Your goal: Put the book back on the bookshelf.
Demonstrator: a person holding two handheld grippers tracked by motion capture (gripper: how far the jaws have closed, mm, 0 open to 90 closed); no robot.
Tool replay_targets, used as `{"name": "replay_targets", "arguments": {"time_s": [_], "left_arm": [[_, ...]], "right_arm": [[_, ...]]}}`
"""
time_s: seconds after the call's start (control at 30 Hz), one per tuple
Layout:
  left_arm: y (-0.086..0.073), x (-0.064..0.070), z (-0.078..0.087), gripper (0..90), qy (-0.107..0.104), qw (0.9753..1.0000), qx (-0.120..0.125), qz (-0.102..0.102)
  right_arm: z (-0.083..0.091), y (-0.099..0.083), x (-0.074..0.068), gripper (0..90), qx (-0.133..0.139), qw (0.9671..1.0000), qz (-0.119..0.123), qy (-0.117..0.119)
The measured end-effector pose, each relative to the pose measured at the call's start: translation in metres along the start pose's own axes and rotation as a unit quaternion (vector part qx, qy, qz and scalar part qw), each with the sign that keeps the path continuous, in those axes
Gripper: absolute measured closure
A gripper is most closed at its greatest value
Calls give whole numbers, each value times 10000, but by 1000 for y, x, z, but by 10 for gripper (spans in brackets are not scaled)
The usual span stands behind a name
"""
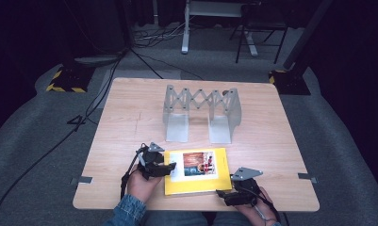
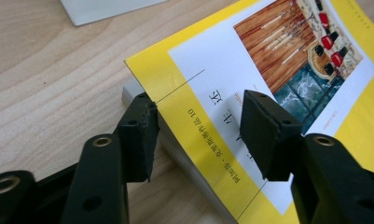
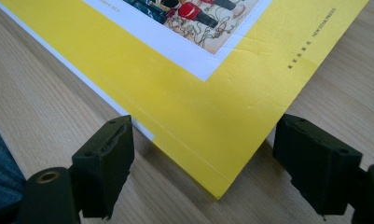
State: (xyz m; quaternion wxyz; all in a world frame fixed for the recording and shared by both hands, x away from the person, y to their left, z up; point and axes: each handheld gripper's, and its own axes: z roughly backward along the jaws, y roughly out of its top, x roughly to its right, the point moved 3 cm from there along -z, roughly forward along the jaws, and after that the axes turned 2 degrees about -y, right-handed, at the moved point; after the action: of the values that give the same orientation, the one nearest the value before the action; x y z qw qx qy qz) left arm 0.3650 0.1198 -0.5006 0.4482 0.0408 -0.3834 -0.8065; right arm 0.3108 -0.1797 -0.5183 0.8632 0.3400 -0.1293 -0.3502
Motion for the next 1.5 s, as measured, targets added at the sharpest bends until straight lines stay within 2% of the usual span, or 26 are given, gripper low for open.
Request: {"name": "replay_targets", "arguments": {"time_s": [0.1, 0.17, 0.2, 0.23, 0.33, 0.37, 0.4, 0.43, 0.47, 0.5, 0.57, 0.67, 0.7, 0.8, 0.83, 0.87, 0.9, 0.97, 1.0, 1.03, 1.07, 1.13, 1.2, 1.33, 1.43, 1.5], "left_arm": [[0, 2, 3, 557, -111, 9999, 97, -41], [2, 6, 6, 632, -91, 9995, 238, -199], [2, 6, 6, 672, -91, 9995, 238, -199], [2, 8, 8, 672, -90, 9992, 302, -255], [4, 11, 15, 797, -270, 9982, 433, -301], [6, 13, 18, 828, -371, 9974, 488, -372], [6, 15, 20, 865, -408, 9971, 508, -403], [7, 18, 22, 865, -412, 9966, 521, -485], [10, 21, 26, 877, -499, 9958, 562, -529], [10, 21, 26, 878, -499, 9958, 562, -529], [15, 23, 30, 880, -628, 9951, 571, -515], [18, 24, 32, 880, -644, 9949, 553, -543], [20, 25, 32, 880, -638, 9949, 567, -541], [25, 29, 37, 881, -684, 9942, 585, -586], [29, 32, 40, 881, -705, 9937, 612, -624], [31, 34, 42, 881, -713, 9933, 644, -647], [33, 36, 45, 881, -739, 9928, 659, -675], [39, 42, 50, 881, -786, 9921, 675, -711], [41, 45, 52, 881, -809, 9917, 675, -733], [47, 51, 56, 881, -815, 9912, 654, -810], [47, 51, 56, 881, -815, 9912, 654, -810], [52, 54, 58, 881, -791, 9908, 648, -890], [57, 56, 58, 881, -772, 9910, 576, -926], [63, 58, 58, 881, -801, 9918, 502, -860], [67, 62, 59, 881, -701, 9919, 455, -960], [68, 65, 59, 881, -629, 9918, 454, -1019]], "right_arm": [[0, 0, 0, 208, 4, 10000, 1, -1], [0, 0, 0, 208, 2, 10000, -2, -8], [0, 0, 0, 208, 2, 10000, -2, -8], [0, 0, 0, 208, 5, 10000, 7, -11], [0, -1, 0, 208, 25, 10000, 16, -2], [0, -1, 0, 209, 29, 10000, 20, 2], [0, -1, 1, 216, 60, 10000, -46, 31], [0, -1, 1, 216, 60, 10000, -46, 31], [2, -1, 4, 235, 91, 9997, -207, 111], [2, -1, 4, 235, 91, 9997, -207, 111], [5, -1, 8, 281, 87, 9990, -397, 188], [7, -2, 10, 317, 44, 9987, -464, 212], [11, -4, 11, 362, 32, 9986, -499, 196], [15, -4, 10, 375, 110, 9989, -446, 129], [19, -5, 8, 374, 241, 9994, -233, 81], [19, -5, 8, 374, 241, 9994, -233, 81], [20, -5, 7, 367, 262, 9996, -77, 102], [22, -5, 0, 355, 364, 9986, 385, 19], [22, -5, 0, 355, 364, 9986, 385, 19], [25, -1, -1, 350, 485, 9983, 307, 29], [25, -1, -1, 350, 485, 9983, 307, 29], [28, 3, 0, 346, 632, 9979, 145, 5], [29, 6, 1, 310, 702, 9975, 61, -23], [27, 10, -2, 220, 695, 9975, 68, -97], [24, 15, -5, 171, 728, 9973, -55, -22], [21, 18, -7, 170, 743, 9972, -76, 15]]}}
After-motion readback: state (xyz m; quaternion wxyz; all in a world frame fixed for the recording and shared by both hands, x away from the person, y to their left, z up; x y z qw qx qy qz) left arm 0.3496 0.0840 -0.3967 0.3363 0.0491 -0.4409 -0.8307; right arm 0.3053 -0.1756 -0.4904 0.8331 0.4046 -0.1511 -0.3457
